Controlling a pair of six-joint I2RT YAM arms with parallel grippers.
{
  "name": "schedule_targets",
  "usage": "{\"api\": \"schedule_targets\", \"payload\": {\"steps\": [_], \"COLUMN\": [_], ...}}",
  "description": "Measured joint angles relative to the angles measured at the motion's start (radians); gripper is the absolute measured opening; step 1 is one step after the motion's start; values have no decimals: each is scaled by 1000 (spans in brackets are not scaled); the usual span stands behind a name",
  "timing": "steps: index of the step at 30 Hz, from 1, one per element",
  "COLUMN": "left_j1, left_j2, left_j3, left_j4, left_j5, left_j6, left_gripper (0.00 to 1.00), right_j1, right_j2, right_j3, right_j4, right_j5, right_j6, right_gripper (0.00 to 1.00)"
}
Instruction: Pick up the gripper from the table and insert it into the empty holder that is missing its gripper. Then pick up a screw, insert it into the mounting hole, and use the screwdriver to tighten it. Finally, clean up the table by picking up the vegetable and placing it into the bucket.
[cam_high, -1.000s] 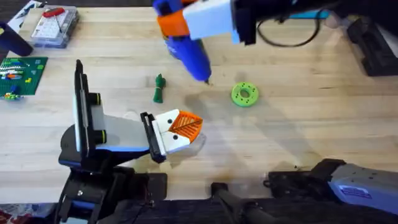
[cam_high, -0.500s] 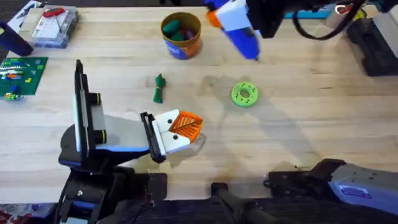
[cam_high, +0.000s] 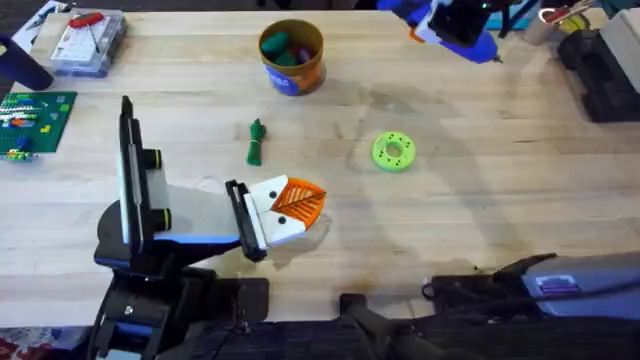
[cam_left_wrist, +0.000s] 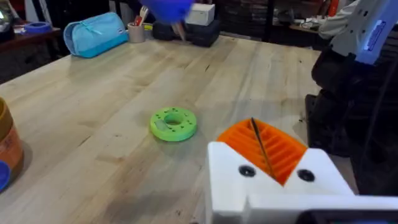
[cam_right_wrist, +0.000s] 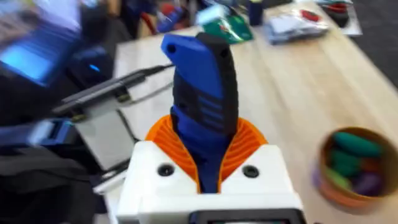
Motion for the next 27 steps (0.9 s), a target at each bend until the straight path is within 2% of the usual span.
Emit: {"api": "schedule_targets", "payload": {"steps": [6,17,27], "left_j1": [0,0,0], "left_j2": [0,0,0], "left_j3": [0,0,0], "left_j4": [1,1,4], "left_j5": [-4,-6,-26], "left_j6": [0,0,0], "left_gripper": [11,11,11], "right_j1": [-56,-60,-60], "right_j2": [129,375,442], "right_j3": [0,1,1], "right_j4": [9,26,27], "right_j5": [11,12,12], "right_j6": [-122,-337,-366], "right_gripper": [20,20,20]}}
